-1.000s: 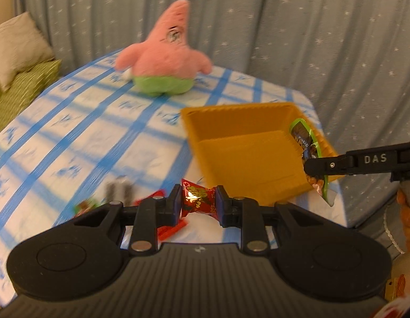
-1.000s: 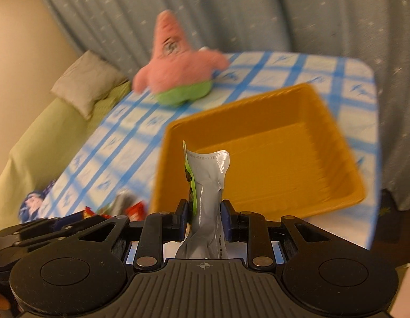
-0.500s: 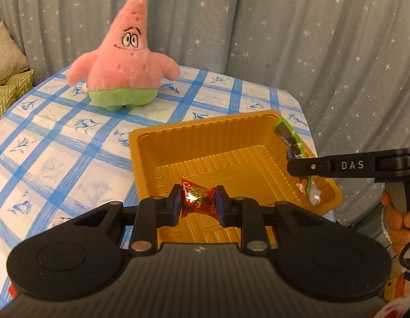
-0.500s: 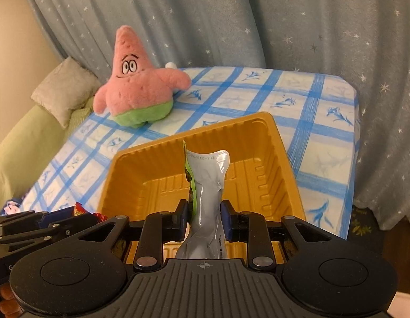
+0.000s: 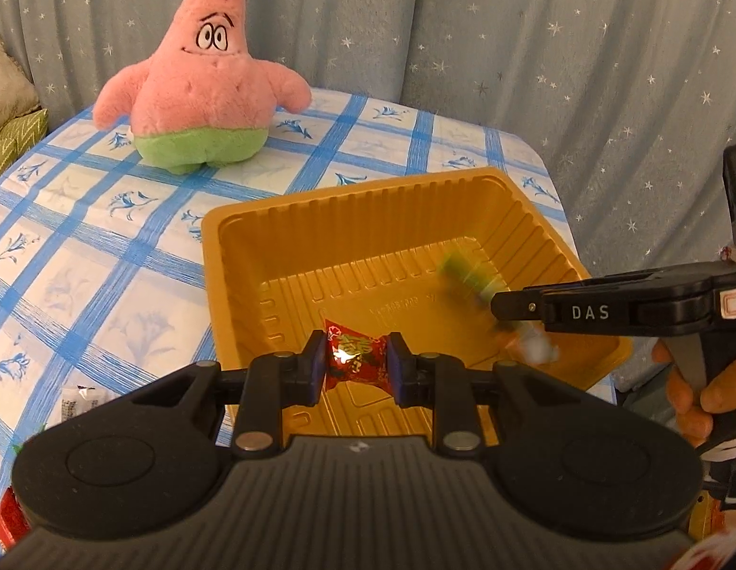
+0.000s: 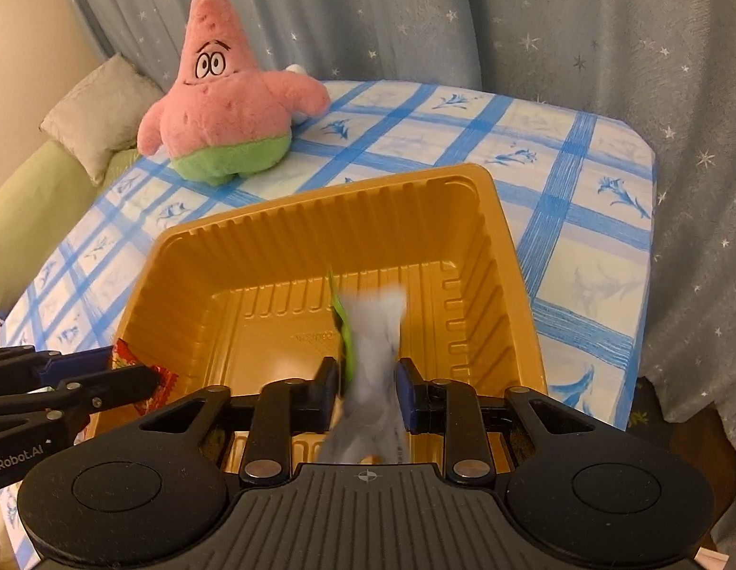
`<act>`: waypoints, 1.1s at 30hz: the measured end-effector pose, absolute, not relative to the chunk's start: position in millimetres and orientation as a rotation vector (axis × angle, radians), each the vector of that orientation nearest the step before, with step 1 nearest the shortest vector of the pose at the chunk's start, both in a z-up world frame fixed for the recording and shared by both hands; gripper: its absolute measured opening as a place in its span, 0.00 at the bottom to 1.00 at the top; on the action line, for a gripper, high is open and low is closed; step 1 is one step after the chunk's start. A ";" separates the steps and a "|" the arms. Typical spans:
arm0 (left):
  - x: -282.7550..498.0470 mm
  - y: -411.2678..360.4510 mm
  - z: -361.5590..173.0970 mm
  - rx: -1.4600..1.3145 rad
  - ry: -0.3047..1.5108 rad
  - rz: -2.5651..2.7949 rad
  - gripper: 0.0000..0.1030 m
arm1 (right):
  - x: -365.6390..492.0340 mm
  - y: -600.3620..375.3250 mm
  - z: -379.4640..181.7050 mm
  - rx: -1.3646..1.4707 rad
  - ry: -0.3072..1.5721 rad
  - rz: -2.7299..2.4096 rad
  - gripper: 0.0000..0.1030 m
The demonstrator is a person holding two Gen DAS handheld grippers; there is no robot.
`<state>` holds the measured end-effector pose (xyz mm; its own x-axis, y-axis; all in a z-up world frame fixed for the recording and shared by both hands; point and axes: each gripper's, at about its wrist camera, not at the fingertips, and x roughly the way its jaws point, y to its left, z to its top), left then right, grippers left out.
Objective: Organize snacks
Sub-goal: 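Open both grippers to drop the pouch and red candy into the tray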
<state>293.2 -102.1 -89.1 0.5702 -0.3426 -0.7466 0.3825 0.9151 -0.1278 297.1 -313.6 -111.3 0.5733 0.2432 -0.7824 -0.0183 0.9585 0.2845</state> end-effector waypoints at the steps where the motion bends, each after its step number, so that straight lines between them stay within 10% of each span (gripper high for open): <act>1: 293.7 -102.6 -89.7 0.051 0.866 -0.426 0.23 | 297.9 -315.2 -111.4 0.267 0.955 0.156 0.27; 19: 303.8 -120.4 -89.8 0.062 0.855 -0.450 0.30 | 277.7 -334.9 -99.9 0.346 0.926 0.130 0.38; 26: 295.6 -111.7 -83.1 0.051 0.852 -0.437 0.43 | 263.9 -333.8 -90.0 0.354 0.892 0.133 0.65; 33: 268.0 -87.2 -71.7 0.026 0.850 -0.397 0.51 | 242.3 -325.0 -78.0 0.336 0.866 0.156 0.71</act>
<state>268.0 -87.2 -71.7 0.5914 -0.3316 -0.7350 0.3517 0.9263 -0.1349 242.3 -325.0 -78.0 0.6403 0.2690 -0.7195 0.0010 0.9364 0.3510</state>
